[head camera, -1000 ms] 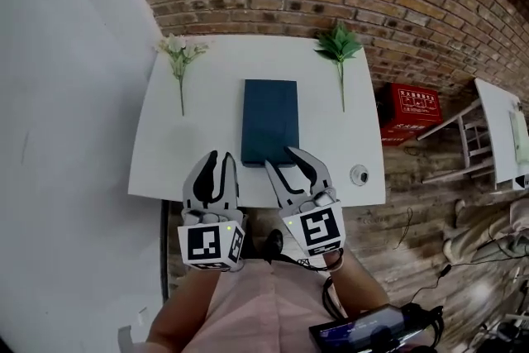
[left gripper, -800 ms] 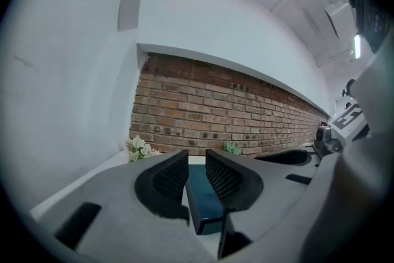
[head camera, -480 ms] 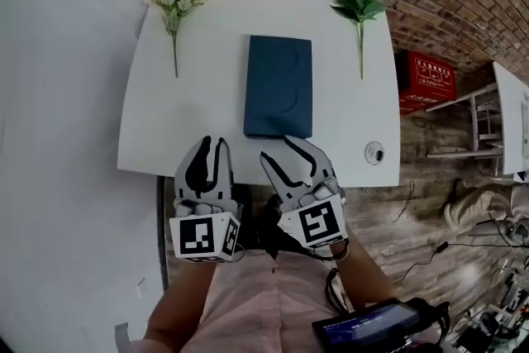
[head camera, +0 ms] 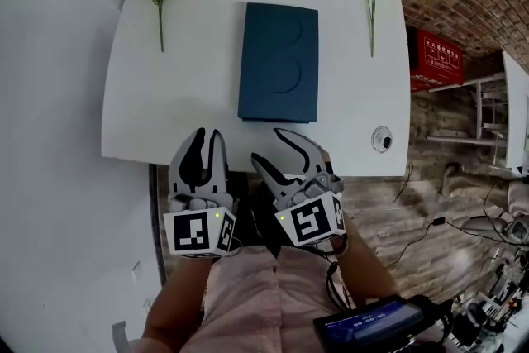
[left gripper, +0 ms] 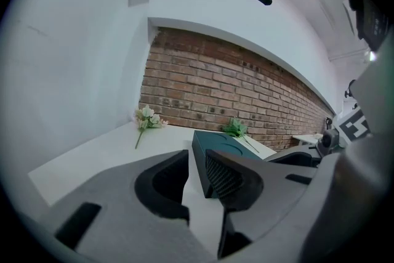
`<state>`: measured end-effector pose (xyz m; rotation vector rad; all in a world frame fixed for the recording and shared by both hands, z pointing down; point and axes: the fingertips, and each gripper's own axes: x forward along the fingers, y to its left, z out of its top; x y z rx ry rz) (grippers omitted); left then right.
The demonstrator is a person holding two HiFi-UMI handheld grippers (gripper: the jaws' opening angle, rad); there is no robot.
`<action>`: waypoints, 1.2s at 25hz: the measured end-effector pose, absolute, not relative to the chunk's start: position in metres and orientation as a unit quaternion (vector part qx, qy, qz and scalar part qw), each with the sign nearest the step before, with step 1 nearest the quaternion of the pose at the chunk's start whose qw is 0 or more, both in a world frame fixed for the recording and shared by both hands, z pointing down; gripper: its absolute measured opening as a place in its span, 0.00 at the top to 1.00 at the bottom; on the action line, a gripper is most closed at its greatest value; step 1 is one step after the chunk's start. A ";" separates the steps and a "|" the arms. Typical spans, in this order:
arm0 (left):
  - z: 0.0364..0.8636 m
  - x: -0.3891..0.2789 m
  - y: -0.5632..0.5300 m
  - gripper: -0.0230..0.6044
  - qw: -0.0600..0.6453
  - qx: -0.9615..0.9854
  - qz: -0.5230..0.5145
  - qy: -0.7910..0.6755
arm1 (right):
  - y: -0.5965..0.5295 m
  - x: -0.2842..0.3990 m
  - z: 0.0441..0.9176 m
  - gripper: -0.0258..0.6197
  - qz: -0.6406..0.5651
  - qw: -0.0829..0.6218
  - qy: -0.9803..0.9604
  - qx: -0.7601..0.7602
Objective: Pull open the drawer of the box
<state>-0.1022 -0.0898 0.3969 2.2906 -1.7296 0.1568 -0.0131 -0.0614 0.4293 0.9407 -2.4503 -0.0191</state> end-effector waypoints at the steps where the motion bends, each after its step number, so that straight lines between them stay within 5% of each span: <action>1: 0.399 -0.102 -0.090 0.83 0.135 0.789 0.055 -0.596 | -0.062 -0.014 0.431 0.58 -0.006 0.258 -0.903 0.344; 30: 0.416 -0.114 -0.101 0.82 0.149 0.781 0.070 -0.602 | -0.061 -0.030 0.491 0.34 -0.038 0.361 -0.894 0.264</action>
